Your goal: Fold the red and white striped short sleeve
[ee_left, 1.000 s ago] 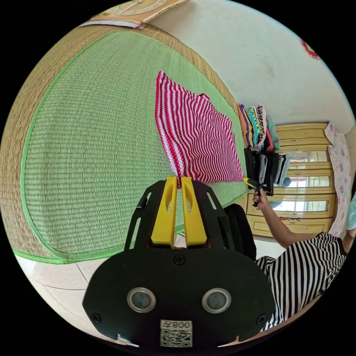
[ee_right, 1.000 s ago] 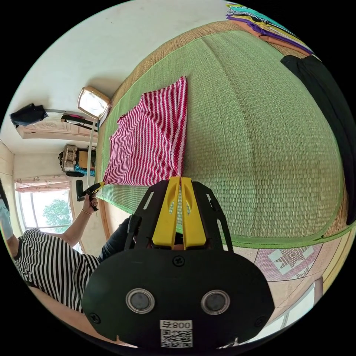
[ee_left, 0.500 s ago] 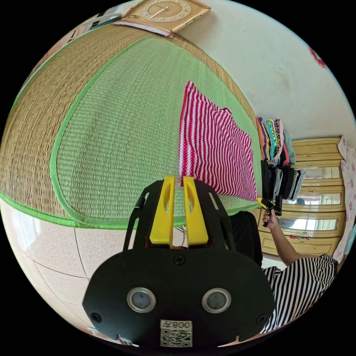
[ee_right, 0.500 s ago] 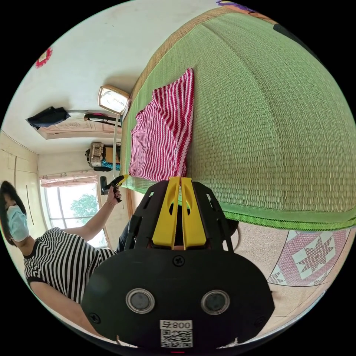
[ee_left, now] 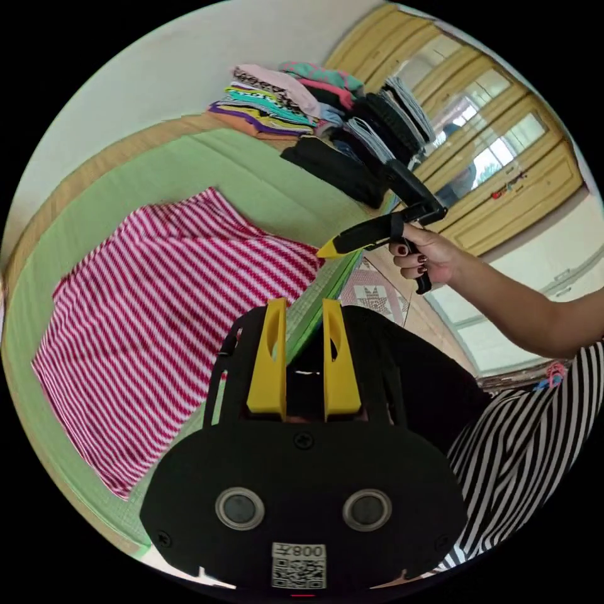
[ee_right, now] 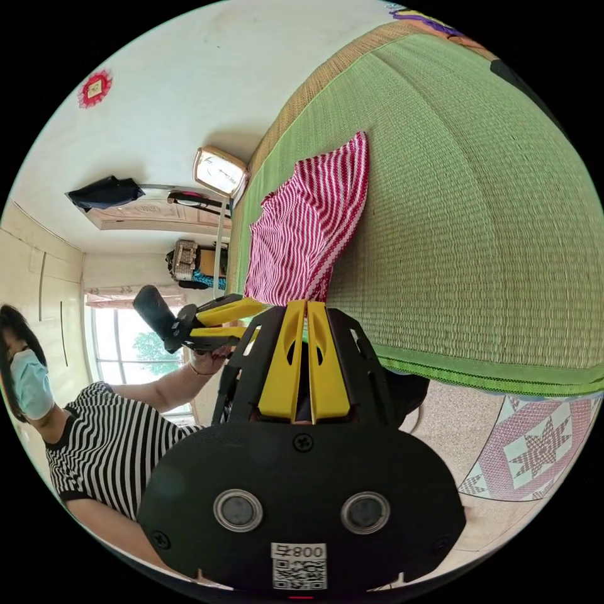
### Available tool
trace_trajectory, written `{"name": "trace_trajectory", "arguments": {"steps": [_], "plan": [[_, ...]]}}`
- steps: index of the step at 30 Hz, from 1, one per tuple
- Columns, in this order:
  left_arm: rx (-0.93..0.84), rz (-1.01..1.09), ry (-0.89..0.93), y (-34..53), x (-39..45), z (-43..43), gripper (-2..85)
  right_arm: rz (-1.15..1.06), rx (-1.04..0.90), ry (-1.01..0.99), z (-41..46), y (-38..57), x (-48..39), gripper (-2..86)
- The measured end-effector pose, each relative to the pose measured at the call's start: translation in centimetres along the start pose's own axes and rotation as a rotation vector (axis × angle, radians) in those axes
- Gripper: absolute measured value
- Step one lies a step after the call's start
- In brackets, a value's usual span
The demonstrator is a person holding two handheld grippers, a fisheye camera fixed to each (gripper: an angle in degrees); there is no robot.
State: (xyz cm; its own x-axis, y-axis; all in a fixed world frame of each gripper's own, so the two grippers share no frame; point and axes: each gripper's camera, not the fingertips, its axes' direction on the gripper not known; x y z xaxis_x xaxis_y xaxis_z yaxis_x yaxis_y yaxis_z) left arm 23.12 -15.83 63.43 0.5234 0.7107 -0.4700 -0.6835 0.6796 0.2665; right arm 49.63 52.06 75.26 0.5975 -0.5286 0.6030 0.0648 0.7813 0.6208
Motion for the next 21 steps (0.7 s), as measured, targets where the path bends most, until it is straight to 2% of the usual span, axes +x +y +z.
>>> {"name": "trace_trajectory", "arguments": {"steps": [4,7,13,17,21], "plan": [[-0.123,0.183,-0.22,-3.7,6.2,8.7,8.5,-0.011,-0.012,-0.018,-0.6,-0.8,-0.5,0.4],[-0.169,0.207,-0.327,-3.9,8.0,13.6,4.1,-0.015,-0.026,-0.006,-0.9,-1.3,-0.7,0.7],[-0.127,0.107,-0.26,-2.3,8.5,18.0,1.8,0.02,0.013,0.055,-2.4,-2.4,0.6,3.3],[-0.095,0.07,-0.233,-1.3,9.2,20.1,1.5,0.072,0.042,-0.066,-2.2,-5.0,3.0,10.1],[-0.077,0.064,-0.219,-0.9,10.0,21.6,1.4,0.119,0.024,-0.049,-0.7,-8.1,4.0,10.9]]}}
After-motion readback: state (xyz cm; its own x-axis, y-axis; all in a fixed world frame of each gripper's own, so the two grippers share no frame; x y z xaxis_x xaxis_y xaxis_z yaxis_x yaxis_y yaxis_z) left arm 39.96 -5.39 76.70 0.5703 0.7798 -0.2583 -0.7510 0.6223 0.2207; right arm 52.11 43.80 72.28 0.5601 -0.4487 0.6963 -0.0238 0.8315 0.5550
